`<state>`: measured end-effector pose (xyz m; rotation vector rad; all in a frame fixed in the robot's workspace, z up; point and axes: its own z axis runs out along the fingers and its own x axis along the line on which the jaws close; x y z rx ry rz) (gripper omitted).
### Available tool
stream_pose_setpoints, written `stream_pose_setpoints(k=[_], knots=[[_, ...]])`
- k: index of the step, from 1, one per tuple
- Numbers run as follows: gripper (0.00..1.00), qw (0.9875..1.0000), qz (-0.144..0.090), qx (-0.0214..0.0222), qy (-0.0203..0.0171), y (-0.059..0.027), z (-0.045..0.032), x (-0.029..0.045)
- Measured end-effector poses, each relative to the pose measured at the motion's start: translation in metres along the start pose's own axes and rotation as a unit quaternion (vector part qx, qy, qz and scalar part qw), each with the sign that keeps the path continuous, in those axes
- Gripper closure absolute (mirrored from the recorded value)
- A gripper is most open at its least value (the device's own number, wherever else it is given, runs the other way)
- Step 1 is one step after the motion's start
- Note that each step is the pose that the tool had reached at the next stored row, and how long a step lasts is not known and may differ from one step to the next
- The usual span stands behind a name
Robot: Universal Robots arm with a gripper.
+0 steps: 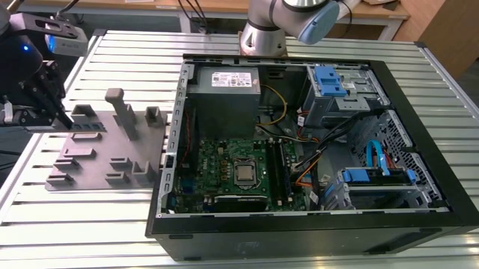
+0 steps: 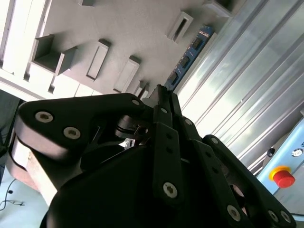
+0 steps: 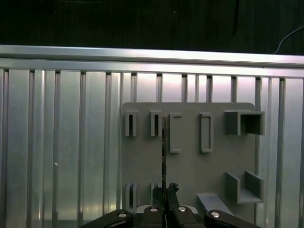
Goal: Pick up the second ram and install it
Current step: 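Pick up the second ram and move it above second insertion slot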
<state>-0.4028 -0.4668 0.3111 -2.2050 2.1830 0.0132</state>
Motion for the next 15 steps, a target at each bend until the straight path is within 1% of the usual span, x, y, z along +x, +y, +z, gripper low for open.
stream_pose_setpoints(k=[15], knots=[[0.86,1.0,0.0,0.0,0.0,-0.0003,-0.0155,-0.0005]])
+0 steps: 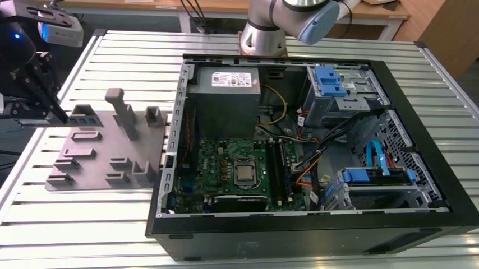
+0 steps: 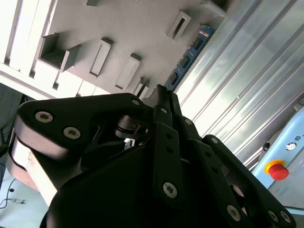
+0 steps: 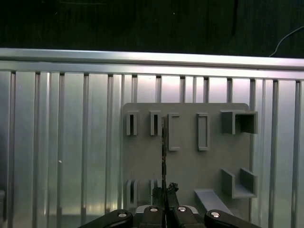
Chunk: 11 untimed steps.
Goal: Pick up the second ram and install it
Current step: 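Pick up the second ram and move it above second insertion slot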
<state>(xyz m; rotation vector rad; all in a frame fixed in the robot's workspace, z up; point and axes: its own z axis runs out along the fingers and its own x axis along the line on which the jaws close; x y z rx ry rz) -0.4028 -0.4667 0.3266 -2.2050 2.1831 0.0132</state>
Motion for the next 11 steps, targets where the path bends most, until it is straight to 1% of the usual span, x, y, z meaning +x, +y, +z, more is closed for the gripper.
stream_pose_setpoints(k=[11], knots=[[0.86,1.0,0.0,0.0,0.0,-0.0003,-0.0118,-0.0004]])
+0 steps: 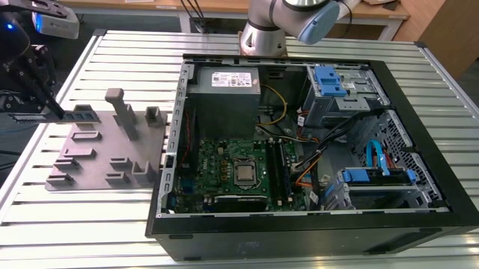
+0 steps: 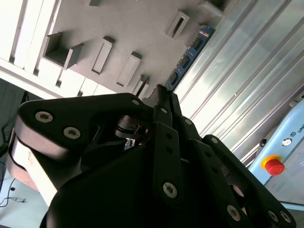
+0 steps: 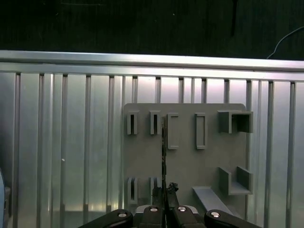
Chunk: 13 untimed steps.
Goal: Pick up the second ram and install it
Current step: 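Pick up the second ram and move it above second insertion slot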
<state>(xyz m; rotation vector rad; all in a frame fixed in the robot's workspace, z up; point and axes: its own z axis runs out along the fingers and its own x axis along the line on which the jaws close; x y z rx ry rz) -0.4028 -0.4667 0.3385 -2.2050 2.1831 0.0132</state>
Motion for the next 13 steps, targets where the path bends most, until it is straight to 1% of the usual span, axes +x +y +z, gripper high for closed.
stream_pose_setpoints(k=[13], knots=[[0.86,1.0,0.0,0.0,0.0,-0.0003,-0.0149,-0.0005]])
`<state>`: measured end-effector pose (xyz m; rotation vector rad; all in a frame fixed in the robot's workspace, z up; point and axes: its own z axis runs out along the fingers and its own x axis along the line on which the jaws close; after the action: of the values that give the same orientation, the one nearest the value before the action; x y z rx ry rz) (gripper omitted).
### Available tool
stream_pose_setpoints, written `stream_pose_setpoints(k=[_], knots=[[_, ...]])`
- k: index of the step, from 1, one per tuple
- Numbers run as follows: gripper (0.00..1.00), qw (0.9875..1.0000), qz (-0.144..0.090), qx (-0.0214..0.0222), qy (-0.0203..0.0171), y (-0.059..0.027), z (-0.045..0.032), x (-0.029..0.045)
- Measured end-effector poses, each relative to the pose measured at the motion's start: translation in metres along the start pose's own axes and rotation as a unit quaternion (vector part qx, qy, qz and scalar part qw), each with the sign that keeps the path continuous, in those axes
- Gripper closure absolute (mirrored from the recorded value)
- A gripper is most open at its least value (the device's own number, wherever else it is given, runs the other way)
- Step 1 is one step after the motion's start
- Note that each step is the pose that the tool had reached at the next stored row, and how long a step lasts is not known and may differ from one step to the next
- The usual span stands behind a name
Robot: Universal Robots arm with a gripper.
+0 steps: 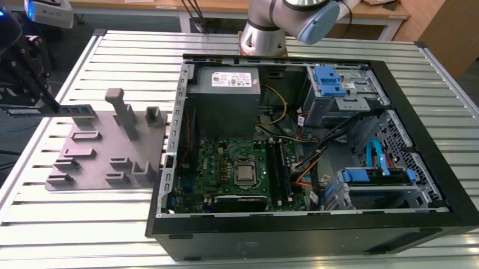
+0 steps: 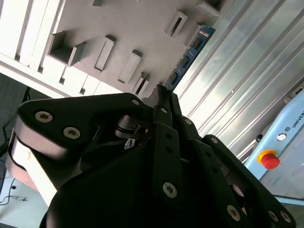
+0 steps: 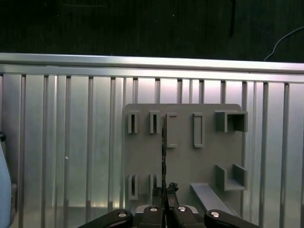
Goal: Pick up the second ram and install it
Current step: 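Pick up the second ram and move it above second insertion slot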
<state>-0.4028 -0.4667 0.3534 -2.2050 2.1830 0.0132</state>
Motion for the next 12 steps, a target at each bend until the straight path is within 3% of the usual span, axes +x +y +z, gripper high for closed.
stream_pose_setpoints(k=[12], knots=[[0.86,1.0,0.0,0.0,0.0,-0.0004,-0.0203,-0.0007]])
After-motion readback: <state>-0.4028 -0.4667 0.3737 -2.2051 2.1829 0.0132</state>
